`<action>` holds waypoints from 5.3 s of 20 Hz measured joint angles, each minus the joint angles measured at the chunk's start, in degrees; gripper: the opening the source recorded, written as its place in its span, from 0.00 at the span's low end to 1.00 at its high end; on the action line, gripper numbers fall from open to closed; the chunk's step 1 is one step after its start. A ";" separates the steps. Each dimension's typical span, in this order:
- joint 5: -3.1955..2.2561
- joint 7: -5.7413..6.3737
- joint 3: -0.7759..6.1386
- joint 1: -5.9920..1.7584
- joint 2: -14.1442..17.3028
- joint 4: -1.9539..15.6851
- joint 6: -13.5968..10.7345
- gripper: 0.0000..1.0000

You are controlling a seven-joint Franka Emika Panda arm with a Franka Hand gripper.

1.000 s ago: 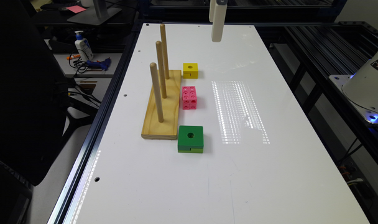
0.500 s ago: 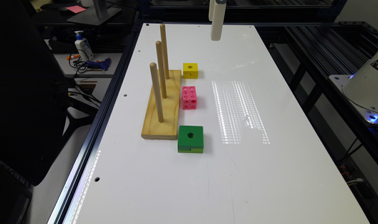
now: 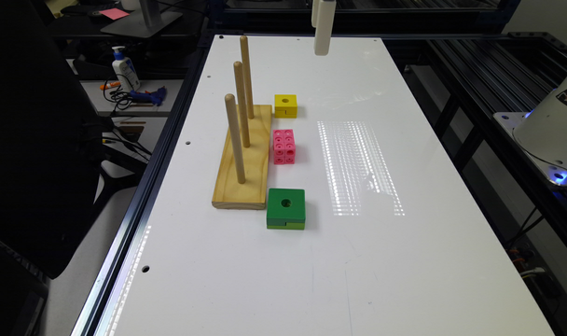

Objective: Pick up pink block.

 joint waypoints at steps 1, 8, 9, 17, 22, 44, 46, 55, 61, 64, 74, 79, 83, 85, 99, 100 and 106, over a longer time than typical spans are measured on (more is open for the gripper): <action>0.00 -0.01 0.00 -0.01 0.00 0.00 0.02 1.00; -0.01 -0.40 0.01 -0.45 0.55 -0.13 0.44 1.00; -0.01 -0.41 0.02 -0.46 1.13 -0.36 1.08 1.00; -0.03 -0.43 0.01 -0.47 6.28 -1.14 6.72 1.00; -0.03 -0.44 0.01 -0.47 6.23 -1.18 6.72 1.00; -0.21 -0.47 -0.01 -0.57 16.70 -3.47 19.37 1.00; -0.21 -0.48 -0.01 -0.62 17.41 -2.98 19.97 1.00; -0.22 -0.49 -0.01 -0.63 19.16 0.13 20.01 1.00; -0.22 -0.49 0.01 -0.62 20.25 0.67 20.19 1.00; -0.23 -0.49 0.01 -0.62 23.17 0.72 22.96 1.00; -0.24 -0.50 0.00 -0.63 26.36 2.20 25.24 1.00; -0.24 -0.51 0.00 -0.63 27.44 2.21 25.60 1.00; -0.24 -0.51 0.06 -0.61 27.54 2.25 25.61 1.00; -0.24 -0.49 0.33 -0.55 27.57 2.49 25.61 1.00; -0.24 -0.43 0.94 -0.46 29.64 4.37 25.67 1.00; -0.24 -0.43 0.94 -0.46 30.22 4.43 26.01 1.00; -0.27 -0.43 0.95 -0.46 32.54 5.40 27.89 1.00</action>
